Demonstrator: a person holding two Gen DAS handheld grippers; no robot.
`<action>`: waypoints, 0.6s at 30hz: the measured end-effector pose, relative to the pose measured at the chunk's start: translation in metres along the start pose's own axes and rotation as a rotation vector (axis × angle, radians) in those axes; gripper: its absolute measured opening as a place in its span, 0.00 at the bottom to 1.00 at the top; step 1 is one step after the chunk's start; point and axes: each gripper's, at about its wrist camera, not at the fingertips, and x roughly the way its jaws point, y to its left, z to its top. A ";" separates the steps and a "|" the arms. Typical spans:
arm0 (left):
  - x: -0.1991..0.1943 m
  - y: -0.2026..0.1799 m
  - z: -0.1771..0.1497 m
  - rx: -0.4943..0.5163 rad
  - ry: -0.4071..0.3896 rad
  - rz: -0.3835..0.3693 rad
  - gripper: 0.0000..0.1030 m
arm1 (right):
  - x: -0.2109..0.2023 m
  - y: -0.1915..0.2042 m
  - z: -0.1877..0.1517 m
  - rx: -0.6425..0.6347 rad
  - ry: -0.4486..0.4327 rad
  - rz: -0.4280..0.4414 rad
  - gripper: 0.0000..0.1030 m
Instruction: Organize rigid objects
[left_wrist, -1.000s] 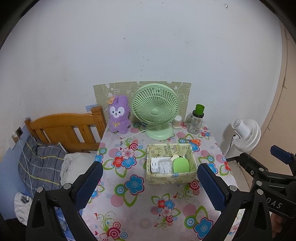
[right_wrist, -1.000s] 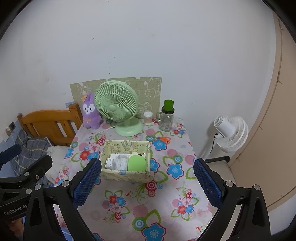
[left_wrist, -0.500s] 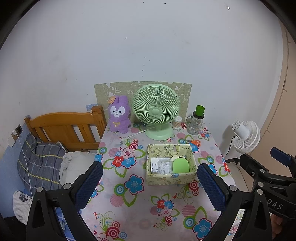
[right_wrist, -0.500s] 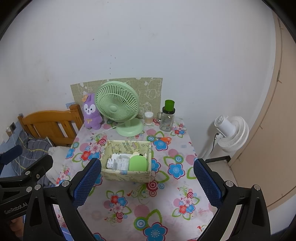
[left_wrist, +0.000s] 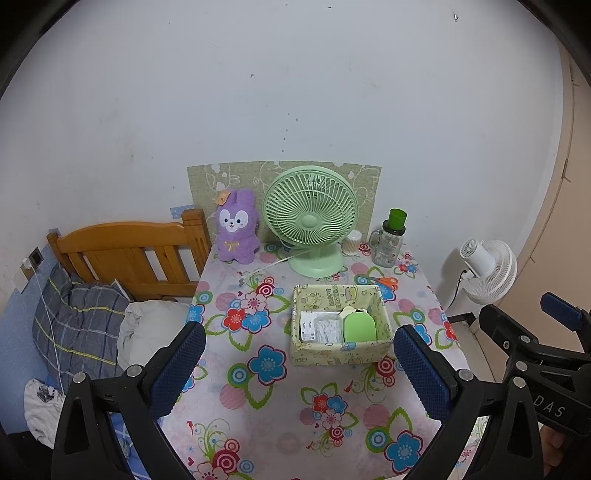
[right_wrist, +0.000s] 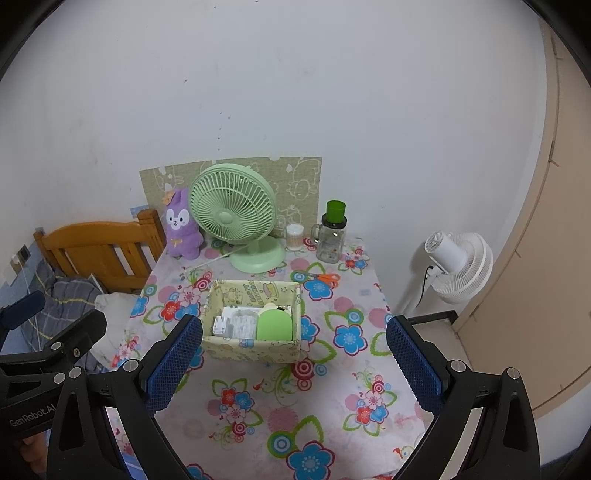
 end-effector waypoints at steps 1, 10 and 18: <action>0.000 0.000 0.000 0.000 -0.002 -0.001 1.00 | 0.000 0.000 0.000 -0.001 0.000 0.000 0.98; 0.000 -0.008 -0.002 0.016 0.003 -0.015 1.00 | -0.006 -0.007 -0.004 0.023 -0.003 -0.009 0.98; -0.003 -0.009 -0.003 0.019 0.001 -0.006 1.00 | -0.006 -0.010 -0.005 0.026 -0.004 -0.002 0.98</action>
